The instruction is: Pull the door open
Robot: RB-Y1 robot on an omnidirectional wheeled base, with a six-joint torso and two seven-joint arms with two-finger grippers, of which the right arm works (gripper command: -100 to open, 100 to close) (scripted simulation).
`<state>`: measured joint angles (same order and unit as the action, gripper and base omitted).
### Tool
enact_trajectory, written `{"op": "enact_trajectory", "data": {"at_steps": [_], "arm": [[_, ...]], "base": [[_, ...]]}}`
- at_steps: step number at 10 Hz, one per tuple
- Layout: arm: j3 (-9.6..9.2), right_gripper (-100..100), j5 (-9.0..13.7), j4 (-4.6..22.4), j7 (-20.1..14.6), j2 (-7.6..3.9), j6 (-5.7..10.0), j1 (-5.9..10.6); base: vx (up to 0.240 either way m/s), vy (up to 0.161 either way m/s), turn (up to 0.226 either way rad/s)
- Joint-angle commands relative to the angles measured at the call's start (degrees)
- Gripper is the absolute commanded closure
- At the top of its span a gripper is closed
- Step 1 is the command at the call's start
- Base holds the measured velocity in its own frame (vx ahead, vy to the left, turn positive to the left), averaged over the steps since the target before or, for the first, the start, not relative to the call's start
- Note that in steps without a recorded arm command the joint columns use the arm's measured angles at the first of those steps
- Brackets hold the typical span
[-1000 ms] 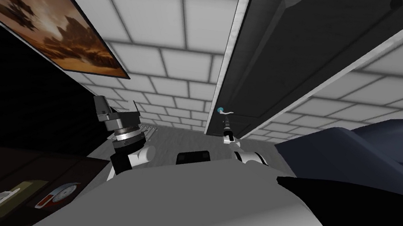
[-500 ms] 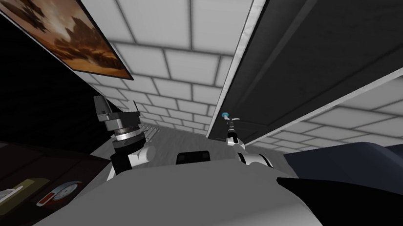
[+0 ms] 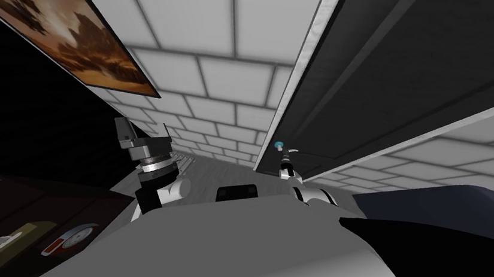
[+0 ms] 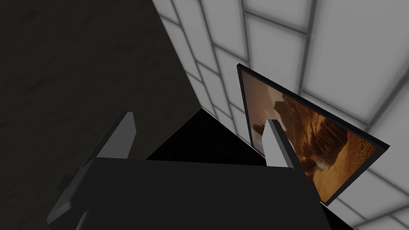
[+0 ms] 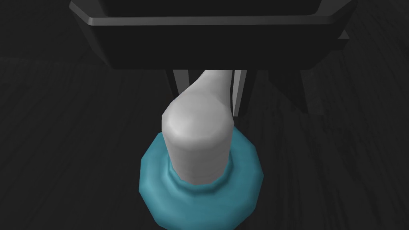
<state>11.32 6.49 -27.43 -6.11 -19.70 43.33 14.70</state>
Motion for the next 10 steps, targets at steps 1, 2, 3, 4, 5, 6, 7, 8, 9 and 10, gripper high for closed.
{"op": "enact_trajectory", "data": {"at_steps": [1,2,3,4,5,6,7,8,9,10], "arm": [[-0.08,100,-0.1,0.0,0.1,0.10,-0.07,-0.13],[-0.08,100,-0.1,0.0,0.1,0.10,-0.07,-0.13],[-0.08,100,-0.1,0.0,0.1,0.10,-0.07,-0.13],[-0.08,100,-0.1,0.0,0.1,0.10,-0.07,-0.13],[-0.88,100,-0.5,0.0,-1.0,-0.31,0.26,-0.47],[-1.34,100,-0.8,0.0,-1.6,-0.57,0.51,-0.62],[-1.88,100,-1.1,-0.1,-2.3,-0.87,0.80,-0.80],[-2.46,100,-1.4,-0.1,-3.0,-1.20,1.12,-1.00],[-3.06,100,-1.8,-0.2,-3.8,-1.55,1.45,-1.20],[-3.68,100,-2.1,-0.3,-4.6,-1.90,1.79,-1.41]], "base": [[-0.027,0.002,0.008],[-0.018,0.001,0.002],[-0.009,0.002,-0.002],[0.000,0.000,0.000],[-0.110,-0.022,0.101],[-0.188,-0.056,0.139],[-0.228,-0.073,0.142],[-0.235,-0.097,0.137],[-0.214,-0.088,0.135],[-0.210,-0.066,0.118]]}}
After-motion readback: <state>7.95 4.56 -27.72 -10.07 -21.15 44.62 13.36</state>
